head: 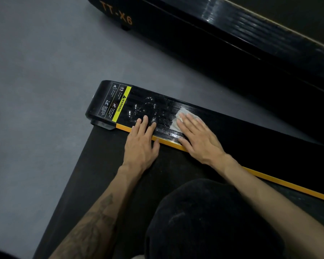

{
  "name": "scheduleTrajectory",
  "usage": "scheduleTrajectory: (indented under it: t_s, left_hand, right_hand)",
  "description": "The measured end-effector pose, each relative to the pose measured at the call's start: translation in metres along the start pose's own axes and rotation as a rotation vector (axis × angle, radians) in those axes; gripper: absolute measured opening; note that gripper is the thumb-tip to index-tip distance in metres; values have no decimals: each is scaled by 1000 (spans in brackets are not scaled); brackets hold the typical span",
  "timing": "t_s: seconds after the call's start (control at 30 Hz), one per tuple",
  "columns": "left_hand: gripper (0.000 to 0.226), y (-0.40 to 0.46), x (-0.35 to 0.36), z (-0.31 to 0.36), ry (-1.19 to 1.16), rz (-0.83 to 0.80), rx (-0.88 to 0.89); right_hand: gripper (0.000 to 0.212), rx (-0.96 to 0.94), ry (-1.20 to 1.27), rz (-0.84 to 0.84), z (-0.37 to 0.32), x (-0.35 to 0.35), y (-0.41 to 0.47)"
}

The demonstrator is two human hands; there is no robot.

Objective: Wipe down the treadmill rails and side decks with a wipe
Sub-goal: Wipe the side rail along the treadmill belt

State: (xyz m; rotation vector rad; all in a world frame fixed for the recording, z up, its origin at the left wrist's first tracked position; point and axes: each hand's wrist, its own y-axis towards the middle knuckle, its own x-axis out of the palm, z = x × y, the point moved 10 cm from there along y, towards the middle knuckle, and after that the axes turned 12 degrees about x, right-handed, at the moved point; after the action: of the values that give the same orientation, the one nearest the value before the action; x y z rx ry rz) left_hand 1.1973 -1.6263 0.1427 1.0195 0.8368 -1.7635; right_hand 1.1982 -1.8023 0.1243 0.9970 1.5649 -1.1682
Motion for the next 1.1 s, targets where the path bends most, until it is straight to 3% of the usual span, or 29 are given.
scheduleTrajectory:
  t_s: [0.2, 0.37, 0.47, 0.57, 0.73, 0.97, 1.1]
  left_hand:
    - [60, 0, -1, 1, 2, -9, 15]
    - [58, -1, 0, -1, -27, -10, 13]
    - [57, -1, -2, 0, -24, -2, 7]
    - [56, 0, -4, 1, -19, 3, 6]
    - [55, -1, -4, 2, -13, 25, 25]
    - [53, -1, -3, 0, -37, 33, 33]
    - [51, -2, -4, 0, -41, 44, 38]
  right_hand:
    - [80, 262, 66, 6, -18, -8, 46]
    - [75, -1, 63, -42, -40, 2, 15]
    - [66, -87, 14, -16, -19, 3, -2]
    - [66, 31, -16, 9, 0, -2, 11]
    - [80, 256, 47, 11, -23, -5, 43]
    - [72, -92, -24, -38, -43, 16, -14]
    - [71, -20, -65, -9, -20, 12, -13]
